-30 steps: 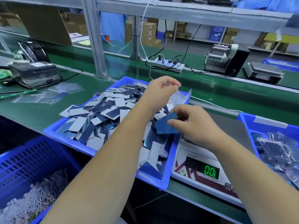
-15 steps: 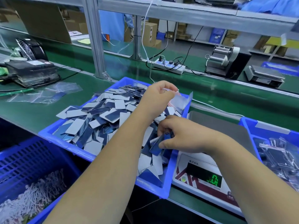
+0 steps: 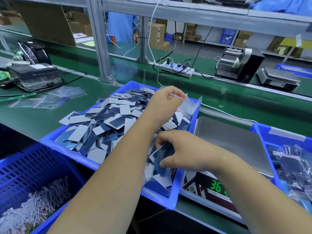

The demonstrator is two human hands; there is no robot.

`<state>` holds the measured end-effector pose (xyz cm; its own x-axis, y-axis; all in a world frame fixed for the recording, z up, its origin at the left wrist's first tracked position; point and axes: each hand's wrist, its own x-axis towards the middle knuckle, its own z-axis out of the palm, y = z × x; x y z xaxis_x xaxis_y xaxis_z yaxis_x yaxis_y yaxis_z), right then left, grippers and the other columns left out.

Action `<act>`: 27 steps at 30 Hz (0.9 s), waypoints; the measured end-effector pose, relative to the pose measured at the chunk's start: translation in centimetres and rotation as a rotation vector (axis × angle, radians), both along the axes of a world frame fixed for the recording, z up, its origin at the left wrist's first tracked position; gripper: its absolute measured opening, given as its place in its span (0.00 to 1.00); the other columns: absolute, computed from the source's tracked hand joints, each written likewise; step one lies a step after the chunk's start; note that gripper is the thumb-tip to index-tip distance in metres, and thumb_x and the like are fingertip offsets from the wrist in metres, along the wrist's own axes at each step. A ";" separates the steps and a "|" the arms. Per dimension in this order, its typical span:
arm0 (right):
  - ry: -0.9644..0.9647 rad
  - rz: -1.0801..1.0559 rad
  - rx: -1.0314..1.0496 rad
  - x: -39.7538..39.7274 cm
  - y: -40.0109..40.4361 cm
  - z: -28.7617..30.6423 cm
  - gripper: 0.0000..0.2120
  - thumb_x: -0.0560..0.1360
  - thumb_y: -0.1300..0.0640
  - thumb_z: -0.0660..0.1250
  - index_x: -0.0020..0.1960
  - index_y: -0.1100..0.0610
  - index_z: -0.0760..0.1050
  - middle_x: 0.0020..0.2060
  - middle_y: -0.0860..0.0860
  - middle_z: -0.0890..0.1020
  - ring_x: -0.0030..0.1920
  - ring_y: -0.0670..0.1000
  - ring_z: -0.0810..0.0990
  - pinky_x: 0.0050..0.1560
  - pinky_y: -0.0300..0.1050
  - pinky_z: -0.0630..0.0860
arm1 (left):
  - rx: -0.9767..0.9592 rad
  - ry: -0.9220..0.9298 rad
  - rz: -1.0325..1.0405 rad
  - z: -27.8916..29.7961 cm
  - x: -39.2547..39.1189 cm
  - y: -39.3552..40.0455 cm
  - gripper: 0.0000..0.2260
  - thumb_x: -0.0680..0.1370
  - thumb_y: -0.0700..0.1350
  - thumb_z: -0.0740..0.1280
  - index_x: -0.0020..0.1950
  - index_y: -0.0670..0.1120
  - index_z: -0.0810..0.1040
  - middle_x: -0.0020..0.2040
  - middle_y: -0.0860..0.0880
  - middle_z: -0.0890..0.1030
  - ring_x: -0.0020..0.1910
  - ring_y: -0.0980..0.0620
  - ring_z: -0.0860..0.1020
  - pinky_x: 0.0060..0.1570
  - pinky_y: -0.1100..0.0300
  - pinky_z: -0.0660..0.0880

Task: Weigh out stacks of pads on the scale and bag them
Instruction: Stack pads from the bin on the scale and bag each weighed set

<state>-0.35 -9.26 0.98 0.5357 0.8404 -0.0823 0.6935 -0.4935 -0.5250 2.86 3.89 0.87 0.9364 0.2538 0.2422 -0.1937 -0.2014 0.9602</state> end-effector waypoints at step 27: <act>0.643 -0.569 0.898 3.3 -0.8 0.5 0.18 0.69 0.75 0.71 0.35 0.54 0.70 0.35 0.57 0.76 0.37 0.56 0.76 0.35 0.47 0.74 | -0.260 -0.098 0.065 0.4 0.4 2.4 0.07 0.73 0.46 0.64 0.46 0.50 0.81 0.28 0.54 0.72 0.26 0.55 0.66 0.25 0.66 0.64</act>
